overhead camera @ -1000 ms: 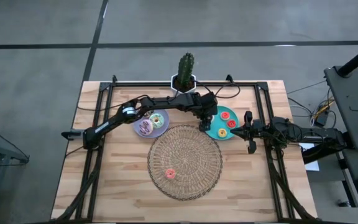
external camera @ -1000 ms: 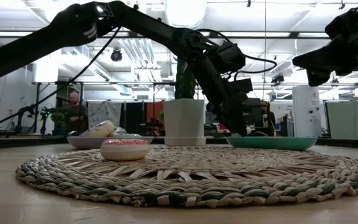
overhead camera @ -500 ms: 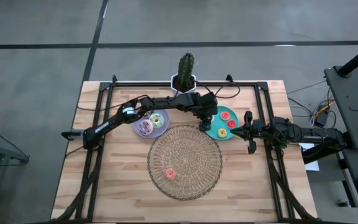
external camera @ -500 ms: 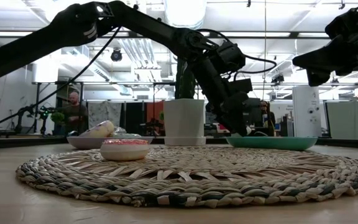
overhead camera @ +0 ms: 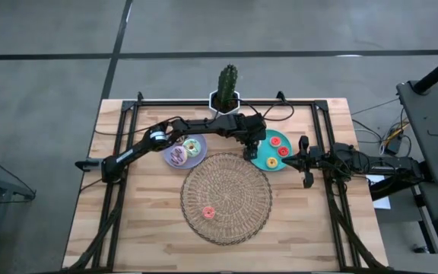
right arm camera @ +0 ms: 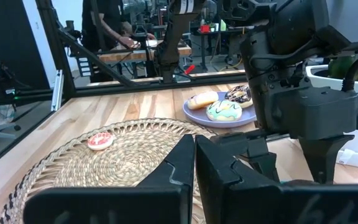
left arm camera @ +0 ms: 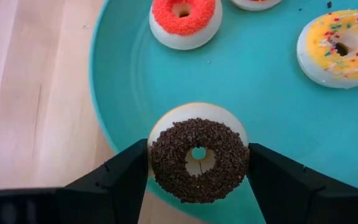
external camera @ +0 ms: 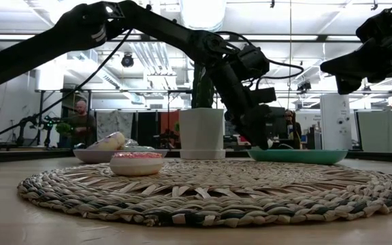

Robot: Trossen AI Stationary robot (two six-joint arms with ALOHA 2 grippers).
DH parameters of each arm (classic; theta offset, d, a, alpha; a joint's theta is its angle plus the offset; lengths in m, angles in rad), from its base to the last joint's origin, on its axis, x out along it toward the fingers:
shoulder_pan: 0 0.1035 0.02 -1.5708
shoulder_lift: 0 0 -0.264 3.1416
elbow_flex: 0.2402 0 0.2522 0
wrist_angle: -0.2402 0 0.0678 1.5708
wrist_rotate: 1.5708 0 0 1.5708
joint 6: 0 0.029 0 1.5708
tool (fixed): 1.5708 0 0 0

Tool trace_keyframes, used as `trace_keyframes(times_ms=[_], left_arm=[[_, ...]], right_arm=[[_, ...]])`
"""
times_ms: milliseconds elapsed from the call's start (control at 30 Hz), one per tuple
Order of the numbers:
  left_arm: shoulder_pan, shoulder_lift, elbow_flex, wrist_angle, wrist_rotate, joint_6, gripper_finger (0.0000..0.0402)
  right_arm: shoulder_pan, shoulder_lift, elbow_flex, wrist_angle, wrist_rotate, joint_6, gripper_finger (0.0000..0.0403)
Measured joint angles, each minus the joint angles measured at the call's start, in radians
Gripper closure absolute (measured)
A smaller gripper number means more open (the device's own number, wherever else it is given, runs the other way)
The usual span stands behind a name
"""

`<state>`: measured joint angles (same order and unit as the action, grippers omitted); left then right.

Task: Pick & Place donuts
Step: Put the small brown donut on the blue plate

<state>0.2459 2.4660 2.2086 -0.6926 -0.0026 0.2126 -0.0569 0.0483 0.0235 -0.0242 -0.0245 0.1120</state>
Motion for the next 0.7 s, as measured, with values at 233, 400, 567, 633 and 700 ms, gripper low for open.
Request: trace_keyframes(times_ms=[233,400,567,633,700], left_arm=[[0.000,0.000,0.000,0.000,-0.003,0.000,0.0170],[0.000,0.000,0.000,0.000,0.012,-0.009,0.0170],[0.000,0.000,0.000,-0.008,0.020,-0.012,0.0170],[0.000,0.000,0.000,-0.016,0.029,-0.014,0.0170],[0.000,0.000,0.000,-0.025,0.034,-0.014,0.0170]], right_arm=[[0.000,0.000,0.000,0.000,0.000,0.000,0.0394],[0.000,0.000,0.000,0.000,0.000,0.000,0.0394],[0.000,0.000,0.000,0.000,0.000,0.000,0.0394],[0.000,0.000,0.000,0.000,0.000,0.000,0.0394],[0.000,0.000,0.000,0.000,0.000,0.000,0.0394]])
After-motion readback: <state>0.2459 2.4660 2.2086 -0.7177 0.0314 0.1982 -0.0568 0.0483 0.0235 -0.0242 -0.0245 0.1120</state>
